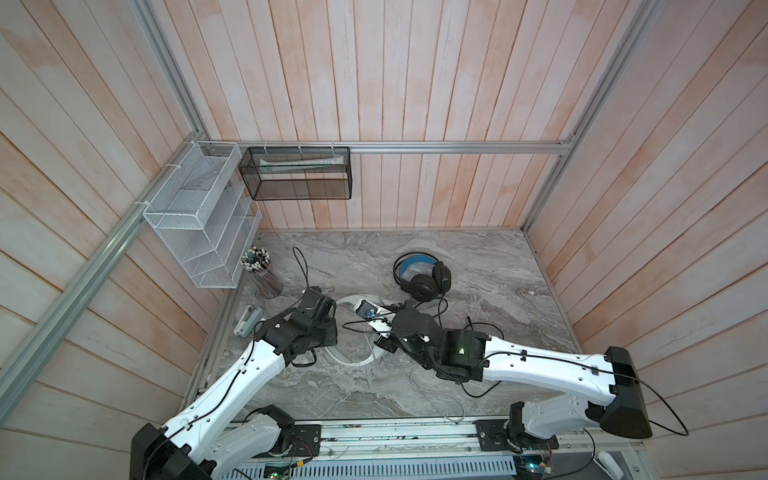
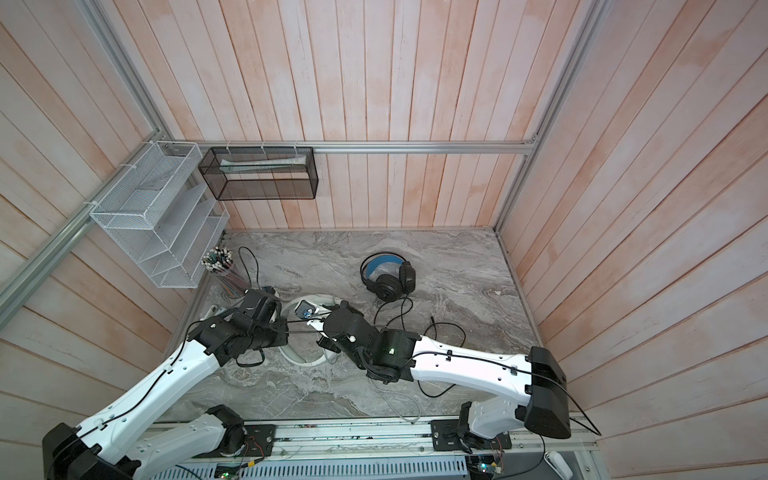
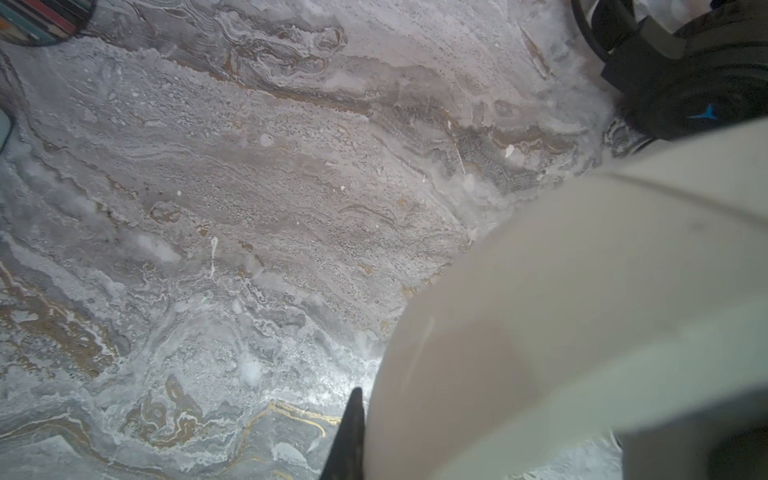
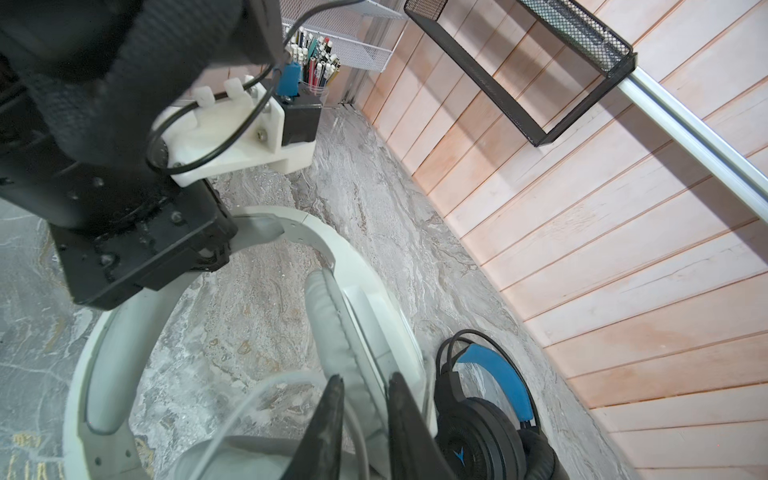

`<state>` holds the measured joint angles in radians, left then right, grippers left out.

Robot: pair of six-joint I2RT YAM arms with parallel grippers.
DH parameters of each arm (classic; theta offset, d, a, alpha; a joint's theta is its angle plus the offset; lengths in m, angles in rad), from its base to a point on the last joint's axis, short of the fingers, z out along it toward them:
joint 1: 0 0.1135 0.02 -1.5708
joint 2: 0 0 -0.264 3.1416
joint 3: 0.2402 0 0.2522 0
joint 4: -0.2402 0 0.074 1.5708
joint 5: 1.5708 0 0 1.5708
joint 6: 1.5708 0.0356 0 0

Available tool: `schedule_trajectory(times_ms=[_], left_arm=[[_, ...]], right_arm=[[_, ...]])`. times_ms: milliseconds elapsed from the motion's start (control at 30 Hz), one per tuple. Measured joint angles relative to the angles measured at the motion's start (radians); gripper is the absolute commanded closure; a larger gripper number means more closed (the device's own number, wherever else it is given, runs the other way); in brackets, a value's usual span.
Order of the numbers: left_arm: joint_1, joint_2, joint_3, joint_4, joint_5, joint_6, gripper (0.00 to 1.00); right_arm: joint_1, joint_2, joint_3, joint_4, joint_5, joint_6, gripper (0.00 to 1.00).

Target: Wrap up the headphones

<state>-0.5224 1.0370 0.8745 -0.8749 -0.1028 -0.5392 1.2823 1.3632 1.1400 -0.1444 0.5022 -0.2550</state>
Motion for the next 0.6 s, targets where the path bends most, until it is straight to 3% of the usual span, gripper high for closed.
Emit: schedule_trajectory(times_ms=[167,267,433,600], left_arm=[[0.014,-0.035,-0.024,0.006,0.040,-0.040,1.00],[0.016,-0.032,-0.027,0.012,0.047,-0.053,1.00],[0.017,-0.031,-0.027,0.010,0.037,-0.086,1.00],[0.021,-0.075,0.072,-0.053,0.012,-0.101,1.00]], right_arm=[[0.030,-0.044,-0.008,-0.023,-0.025,0.014,0.90],[0.051,-0.055,-0.008,-0.051,-0.019,0.022,0.86],[0.061,-0.113,-0.040,-0.087,-0.011,0.063,0.49],[0.062,-0.317,-0.228,-0.033,-0.035,0.116,0.37]])
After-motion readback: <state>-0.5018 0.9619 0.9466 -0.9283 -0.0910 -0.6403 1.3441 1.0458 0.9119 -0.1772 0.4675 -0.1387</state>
